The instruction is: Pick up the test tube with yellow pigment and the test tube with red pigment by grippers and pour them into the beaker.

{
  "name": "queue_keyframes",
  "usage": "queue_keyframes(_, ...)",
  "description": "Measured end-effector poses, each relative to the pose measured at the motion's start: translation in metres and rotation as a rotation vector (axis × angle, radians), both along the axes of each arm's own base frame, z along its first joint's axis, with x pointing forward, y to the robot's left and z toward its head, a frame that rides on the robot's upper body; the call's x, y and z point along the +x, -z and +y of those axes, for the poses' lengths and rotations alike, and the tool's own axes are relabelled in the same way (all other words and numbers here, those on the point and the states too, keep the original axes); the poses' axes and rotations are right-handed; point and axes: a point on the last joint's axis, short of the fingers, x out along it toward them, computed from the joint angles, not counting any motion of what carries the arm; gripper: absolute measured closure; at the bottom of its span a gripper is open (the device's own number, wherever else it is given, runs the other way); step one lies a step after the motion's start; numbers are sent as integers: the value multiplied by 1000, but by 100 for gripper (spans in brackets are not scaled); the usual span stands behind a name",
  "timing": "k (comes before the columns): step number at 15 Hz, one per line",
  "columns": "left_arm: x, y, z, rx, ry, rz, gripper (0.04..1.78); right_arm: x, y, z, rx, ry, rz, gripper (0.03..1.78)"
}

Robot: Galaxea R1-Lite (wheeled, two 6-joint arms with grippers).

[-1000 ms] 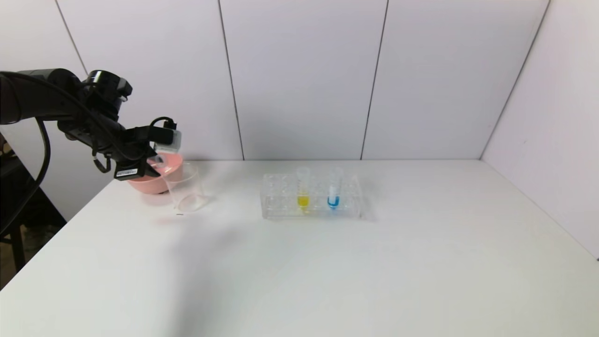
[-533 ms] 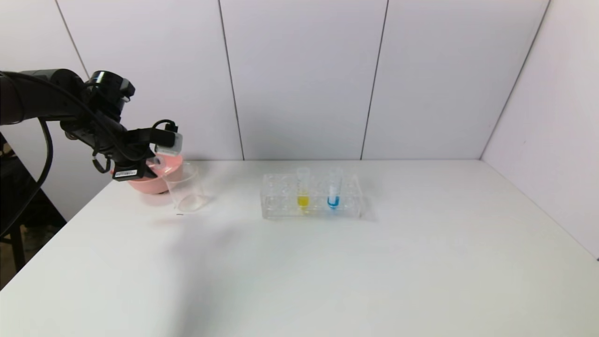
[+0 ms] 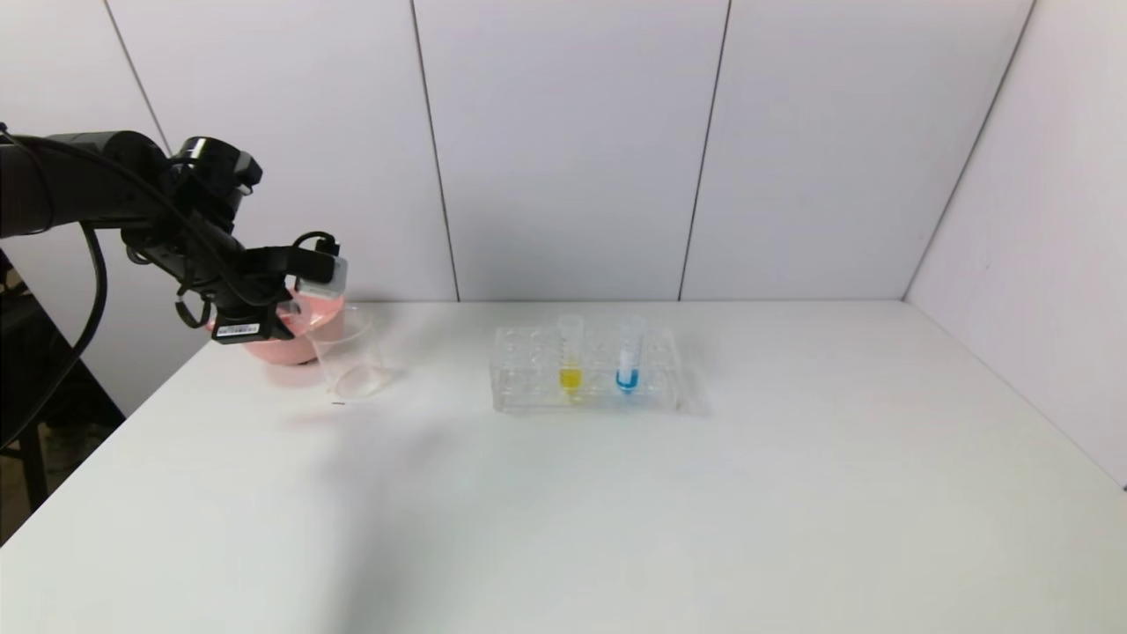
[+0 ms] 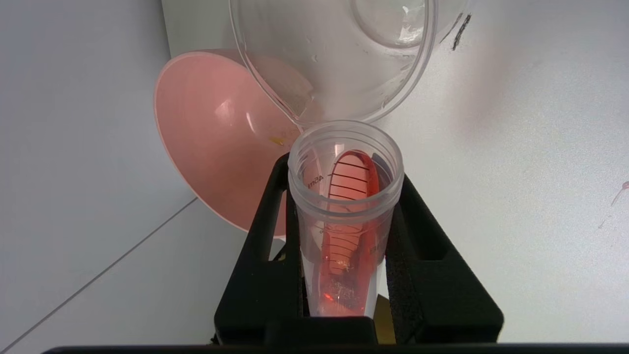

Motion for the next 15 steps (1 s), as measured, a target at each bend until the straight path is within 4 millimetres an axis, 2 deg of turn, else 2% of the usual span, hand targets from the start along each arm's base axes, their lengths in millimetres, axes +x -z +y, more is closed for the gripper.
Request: queue_keyframes(15,2,1,-7,62,-38,-3,133,0,0,0,0,0,0,11)
